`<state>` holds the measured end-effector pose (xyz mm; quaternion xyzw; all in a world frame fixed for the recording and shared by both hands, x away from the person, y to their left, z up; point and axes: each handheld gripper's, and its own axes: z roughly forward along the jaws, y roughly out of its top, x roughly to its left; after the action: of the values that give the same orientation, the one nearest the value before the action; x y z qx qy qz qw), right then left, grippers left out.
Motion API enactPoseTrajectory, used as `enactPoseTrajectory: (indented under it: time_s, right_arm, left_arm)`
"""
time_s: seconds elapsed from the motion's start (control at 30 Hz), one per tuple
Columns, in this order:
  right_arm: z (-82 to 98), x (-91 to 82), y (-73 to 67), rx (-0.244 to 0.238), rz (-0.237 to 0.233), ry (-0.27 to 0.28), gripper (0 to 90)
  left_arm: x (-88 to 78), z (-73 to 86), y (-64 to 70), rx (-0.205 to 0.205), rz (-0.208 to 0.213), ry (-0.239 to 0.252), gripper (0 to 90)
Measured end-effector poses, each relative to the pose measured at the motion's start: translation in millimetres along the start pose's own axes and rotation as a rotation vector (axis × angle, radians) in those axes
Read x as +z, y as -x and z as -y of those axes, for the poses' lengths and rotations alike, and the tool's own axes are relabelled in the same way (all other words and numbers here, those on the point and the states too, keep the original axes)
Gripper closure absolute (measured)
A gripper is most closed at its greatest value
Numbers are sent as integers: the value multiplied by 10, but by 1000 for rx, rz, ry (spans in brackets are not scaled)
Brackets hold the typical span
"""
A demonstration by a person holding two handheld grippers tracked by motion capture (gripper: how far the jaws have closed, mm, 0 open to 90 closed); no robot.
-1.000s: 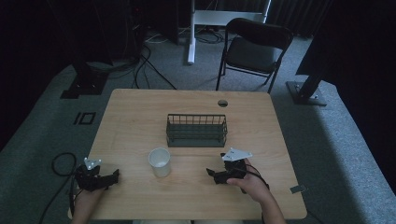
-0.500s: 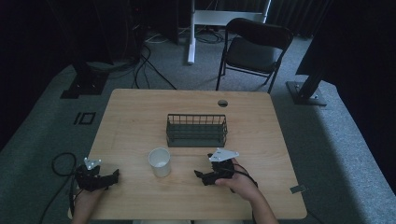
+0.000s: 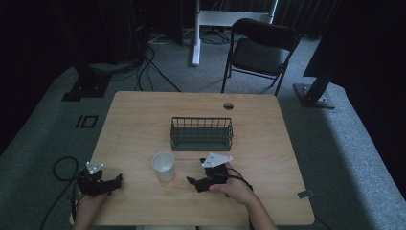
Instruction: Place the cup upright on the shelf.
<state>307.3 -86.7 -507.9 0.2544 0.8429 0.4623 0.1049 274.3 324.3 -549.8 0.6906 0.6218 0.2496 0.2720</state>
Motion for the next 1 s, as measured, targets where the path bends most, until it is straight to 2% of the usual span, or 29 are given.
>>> enactPoseTrajectory:
  time_s: [0.27, 0.63, 1.0]
  right_arm:
    - [-64, 135, -100, -23, -30, 2, 134]
    - [-200, 321, -246, -30, -75, 37, 134]
    - [-303, 514, -304, -59, -68, 59, 133]
  left_arm:
    - [0, 0, 0, 0, 0, 0, 7]
    - [0, 0, 0, 0, 0, 0, 7]
    - [-3, 2, -5, 5, 4, -1, 8]
